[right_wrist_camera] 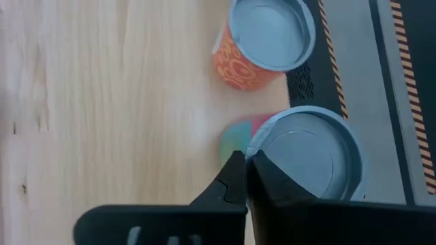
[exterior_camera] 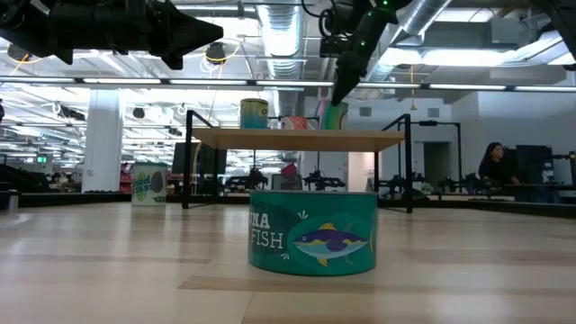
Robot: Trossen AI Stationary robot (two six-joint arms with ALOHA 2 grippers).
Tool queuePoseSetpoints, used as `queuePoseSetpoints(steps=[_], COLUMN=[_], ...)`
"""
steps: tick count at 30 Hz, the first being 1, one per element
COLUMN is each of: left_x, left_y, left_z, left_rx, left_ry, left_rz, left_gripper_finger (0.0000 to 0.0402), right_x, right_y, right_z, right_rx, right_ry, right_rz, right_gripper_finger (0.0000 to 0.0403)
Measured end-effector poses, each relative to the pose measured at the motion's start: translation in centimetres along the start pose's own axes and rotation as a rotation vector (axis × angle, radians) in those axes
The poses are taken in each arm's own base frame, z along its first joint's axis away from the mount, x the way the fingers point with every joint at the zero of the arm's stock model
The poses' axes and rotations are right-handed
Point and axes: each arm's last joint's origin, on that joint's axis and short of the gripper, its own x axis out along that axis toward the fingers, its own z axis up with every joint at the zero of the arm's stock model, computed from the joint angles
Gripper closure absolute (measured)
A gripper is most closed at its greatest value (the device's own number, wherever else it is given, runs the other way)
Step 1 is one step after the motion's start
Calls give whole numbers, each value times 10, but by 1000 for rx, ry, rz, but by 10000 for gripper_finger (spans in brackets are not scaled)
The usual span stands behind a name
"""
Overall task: Pick and place cans onto a shelf
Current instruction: Put the canned chicken soup on the shelf
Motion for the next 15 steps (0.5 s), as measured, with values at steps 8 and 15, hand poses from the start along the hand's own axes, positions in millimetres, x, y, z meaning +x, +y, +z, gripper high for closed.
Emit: queuePoseSetpoints(steps=[8,15], left_x=[0,0], left_y=[0,0], left_z=[0,0], left_rx=[0,-1], left_ry=[0,0], left_rz=[0,0], left_gripper_finger=[400,400], right_x=[0,0], right_y=[0,0], right_z=[-1,-1], right_rx=[18,30], right_ry=[11,10], right_rz=[-1,-2], right_gripper_finger=[356,336])
